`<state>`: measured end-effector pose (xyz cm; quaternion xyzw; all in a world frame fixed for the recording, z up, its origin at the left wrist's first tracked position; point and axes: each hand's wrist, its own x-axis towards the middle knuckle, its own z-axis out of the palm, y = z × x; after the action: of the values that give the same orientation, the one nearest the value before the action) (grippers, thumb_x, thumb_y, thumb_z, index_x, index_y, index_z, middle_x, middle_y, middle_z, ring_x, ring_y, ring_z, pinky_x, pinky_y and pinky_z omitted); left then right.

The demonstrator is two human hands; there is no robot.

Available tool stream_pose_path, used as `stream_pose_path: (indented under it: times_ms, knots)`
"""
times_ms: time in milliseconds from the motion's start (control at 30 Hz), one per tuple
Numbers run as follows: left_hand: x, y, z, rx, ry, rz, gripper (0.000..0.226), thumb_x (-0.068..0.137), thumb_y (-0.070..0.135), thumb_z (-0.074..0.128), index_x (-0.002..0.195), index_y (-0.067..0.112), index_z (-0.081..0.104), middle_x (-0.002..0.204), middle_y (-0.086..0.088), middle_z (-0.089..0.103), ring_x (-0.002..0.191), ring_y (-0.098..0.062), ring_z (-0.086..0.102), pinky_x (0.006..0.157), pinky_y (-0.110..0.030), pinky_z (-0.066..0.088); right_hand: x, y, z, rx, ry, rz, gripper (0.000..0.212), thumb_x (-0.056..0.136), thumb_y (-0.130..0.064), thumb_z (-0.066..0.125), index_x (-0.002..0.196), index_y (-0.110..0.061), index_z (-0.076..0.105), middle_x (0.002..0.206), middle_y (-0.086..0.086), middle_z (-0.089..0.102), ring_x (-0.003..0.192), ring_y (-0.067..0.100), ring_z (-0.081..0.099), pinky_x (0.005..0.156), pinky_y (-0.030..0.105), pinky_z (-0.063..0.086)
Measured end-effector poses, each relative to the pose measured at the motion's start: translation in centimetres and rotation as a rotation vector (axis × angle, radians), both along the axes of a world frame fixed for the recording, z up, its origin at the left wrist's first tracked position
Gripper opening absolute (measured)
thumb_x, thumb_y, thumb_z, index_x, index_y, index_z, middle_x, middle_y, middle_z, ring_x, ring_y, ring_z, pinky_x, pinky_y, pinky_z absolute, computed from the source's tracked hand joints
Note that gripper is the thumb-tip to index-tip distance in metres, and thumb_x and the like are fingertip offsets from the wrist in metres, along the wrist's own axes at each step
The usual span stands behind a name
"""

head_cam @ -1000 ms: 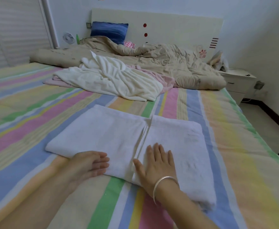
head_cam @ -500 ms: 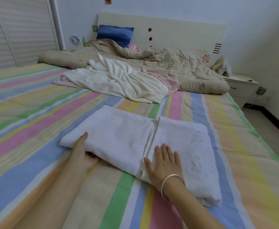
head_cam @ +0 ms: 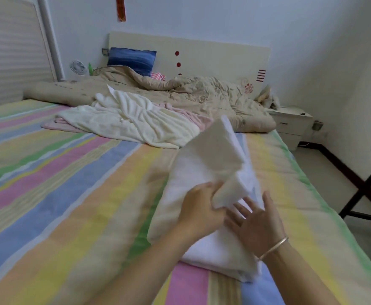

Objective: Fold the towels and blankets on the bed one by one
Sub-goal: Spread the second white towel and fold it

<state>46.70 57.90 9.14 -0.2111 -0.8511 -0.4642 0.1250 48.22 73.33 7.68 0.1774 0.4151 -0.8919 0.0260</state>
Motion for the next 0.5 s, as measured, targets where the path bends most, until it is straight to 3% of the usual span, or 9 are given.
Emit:
stream_pose_path:
  times_ms: [67, 133, 200, 267, 333, 400, 467, 500]
  knots:
    - [1.0, 0.9, -1.6, -0.358, 0.048, -0.154, 0.047, 0.075, 0.036, 0.043, 0.118, 0.029, 0.063, 0.11, -0.006, 0.067, 0.107, -0.031, 0.059, 0.089, -0.034, 0.047, 0.5, 3.1, 0.3, 0.011, 0.013, 0.058, 0.105, 0.034, -0.059, 0.088, 0.12, -0.004, 0.064, 0.114, 0.022, 0.066, 0.098, 0.041, 0.067, 0.074, 0.05, 0.058]
    - [1.7, 1.3, -2.8, -0.594, 0.04, -0.247, 0.074, 0.07, 0.051, 0.021, 0.139, 0.038, 0.045, 0.141, 0.002, 0.052, 0.133, -0.026, 0.042, 0.112, -0.036, 0.029, 0.4, 5.3, 0.1, 0.111, -0.053, 0.074, 0.088, 0.059, -0.061, 0.077, 0.122, -0.002, 0.061, 0.109, 0.023, 0.068, 0.103, 0.042, 0.064, 0.086, 0.05, 0.053]
    - [2.2, 1.3, -3.1, -0.655, 0.031, -0.279, 0.085, 0.063, 0.058, 0.013, 0.144, 0.044, 0.037, 0.151, 0.011, 0.038, 0.142, -0.02, 0.029, 0.117, -0.035, 0.016, -0.2, 6.1, -0.3, 0.261, -0.136, 0.046, 0.069, 0.08, -0.057, 0.063, 0.12, -0.001, 0.06, 0.091, 0.018, 0.069, 0.092, 0.034, 0.063, 0.084, 0.044, 0.05]
    - [2.3, 1.0, -2.8, -0.66, -0.003, -0.29, 0.074, 0.073, 0.066, 0.023, 0.144, 0.047, 0.034, 0.154, 0.014, 0.033, 0.145, -0.017, 0.022, 0.119, -0.035, 0.012, -1.2, 5.9, -0.7, 0.415, -0.173, 0.057, 0.076, 0.065, -0.055, 0.079, 0.117, -0.001, 0.064, 0.097, 0.017, 0.067, 0.093, 0.033, 0.062, 0.088, 0.043, 0.051]
    - [2.4, 0.6, -2.0, -0.501, -0.171, -0.36, 0.063, 0.08, 0.068, 0.047, 0.139, 0.045, 0.045, 0.153, 0.014, 0.036, 0.143, -0.005, 0.025, 0.12, -0.031, 0.012, -2.5, 5.5, -1.3, 0.581, -0.177, 0.083, 0.069, 0.062, -0.039, 0.088, 0.113, 0.001, 0.066, 0.104, 0.021, 0.069, 0.092, 0.039, 0.066, 0.091, 0.051, 0.052]
    - [2.3, -0.1, -0.9, -0.087, -0.331, -0.386, 0.036, 0.089, 0.048, 0.06, 0.12, 0.031, 0.068, 0.136, 0.009, 0.058, 0.124, 0.009, 0.046, 0.112, -0.021, 0.029, -3.4, 5.1, -1.5, 0.768, -0.125, 0.043, 0.036, 0.081, -0.01, 0.074, 0.112, 0.006, 0.065, 0.1, 0.021, 0.069, 0.085, 0.036, 0.066, 0.089, 0.052, 0.053]
    - [1.1, -1.6, -0.5, 0.159, -0.215, -0.132, 0.018, 0.095, 0.026, 0.06, 0.106, 0.021, 0.074, 0.117, 0.009, 0.069, 0.106, 0.011, 0.057, 0.099, -0.019, 0.042, -4.0, 4.8, -2.0, 0.818, -0.035, -0.04, 0.027, 0.087, 0.002, 0.061, 0.114, 0.005, 0.063, 0.099, 0.017, 0.069, 0.083, 0.031, 0.064, 0.086, 0.048, 0.055]
    - [0.2, -2.8, -0.7, 0.133, -0.109, 0.029, 0.018, 0.094, 0.024, 0.06, 0.108, 0.024, 0.073, 0.117, 0.012, 0.068, 0.108, 0.007, 0.057, 0.098, -0.022, 0.043, -4.0, 4.7, -2.4, 0.818, 0.004, -0.053, 0.025, 0.089, 0.004, 0.058, 0.114, 0.003, 0.063, 0.097, 0.014, 0.069, 0.081, 0.029, 0.064, 0.081, 0.043, 0.056]
